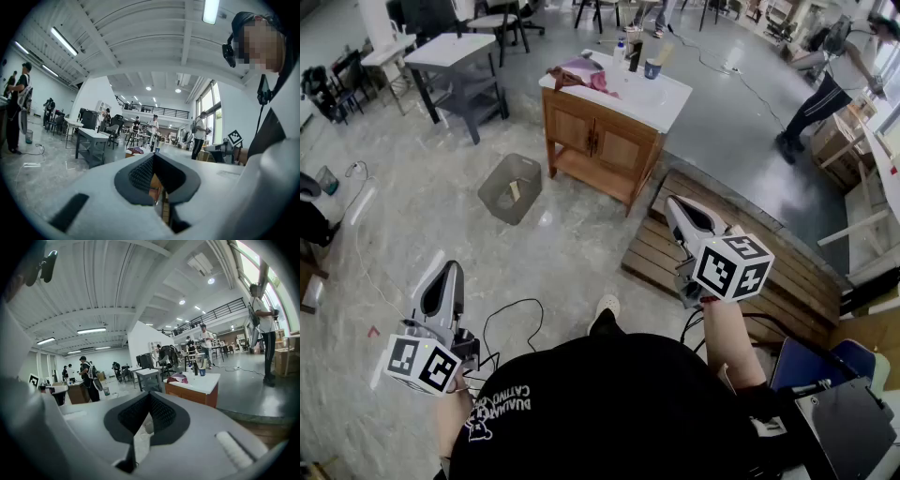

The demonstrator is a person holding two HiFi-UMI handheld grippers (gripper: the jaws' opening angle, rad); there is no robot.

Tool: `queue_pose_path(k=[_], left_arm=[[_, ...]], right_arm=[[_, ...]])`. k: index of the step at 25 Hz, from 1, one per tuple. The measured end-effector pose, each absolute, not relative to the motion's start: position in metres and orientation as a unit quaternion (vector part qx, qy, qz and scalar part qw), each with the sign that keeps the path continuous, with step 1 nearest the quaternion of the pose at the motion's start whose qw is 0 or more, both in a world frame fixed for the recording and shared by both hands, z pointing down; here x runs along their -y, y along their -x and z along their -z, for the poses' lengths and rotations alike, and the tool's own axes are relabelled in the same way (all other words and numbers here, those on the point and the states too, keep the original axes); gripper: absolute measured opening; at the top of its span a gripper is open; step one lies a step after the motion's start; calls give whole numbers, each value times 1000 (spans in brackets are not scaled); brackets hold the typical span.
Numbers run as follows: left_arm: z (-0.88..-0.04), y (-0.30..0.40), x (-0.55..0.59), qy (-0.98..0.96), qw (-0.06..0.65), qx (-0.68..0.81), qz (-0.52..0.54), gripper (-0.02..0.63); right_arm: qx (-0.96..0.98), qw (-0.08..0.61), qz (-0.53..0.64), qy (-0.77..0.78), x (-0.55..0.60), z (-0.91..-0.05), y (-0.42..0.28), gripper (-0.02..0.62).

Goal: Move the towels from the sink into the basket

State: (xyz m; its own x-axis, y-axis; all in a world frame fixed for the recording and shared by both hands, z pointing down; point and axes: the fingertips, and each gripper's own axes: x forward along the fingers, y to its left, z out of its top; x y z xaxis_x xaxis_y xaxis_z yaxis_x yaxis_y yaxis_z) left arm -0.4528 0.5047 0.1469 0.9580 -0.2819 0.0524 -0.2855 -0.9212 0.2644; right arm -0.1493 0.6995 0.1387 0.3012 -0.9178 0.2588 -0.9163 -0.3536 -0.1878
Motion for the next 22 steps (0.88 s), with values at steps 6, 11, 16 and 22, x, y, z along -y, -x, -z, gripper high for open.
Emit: queue_pose_path(k=[6,11,16,22], left_arm=[[-147,452,-496,-980,132,147,-4,4],[-150,453,-492,-980,135,147,-3,5],[-152,456,-490,-979,142,145,10,5],[-159,442,-475,-977,159,138,-1,5]], right_arm=[[-575,-5,156,803,-686,-141,150,5],[-579,-5,162,799,-676,-147,150,5],[-592,-6,162,789,-660,-151,152,5],[-598,-1,174,783,-637,-156,132,5]])
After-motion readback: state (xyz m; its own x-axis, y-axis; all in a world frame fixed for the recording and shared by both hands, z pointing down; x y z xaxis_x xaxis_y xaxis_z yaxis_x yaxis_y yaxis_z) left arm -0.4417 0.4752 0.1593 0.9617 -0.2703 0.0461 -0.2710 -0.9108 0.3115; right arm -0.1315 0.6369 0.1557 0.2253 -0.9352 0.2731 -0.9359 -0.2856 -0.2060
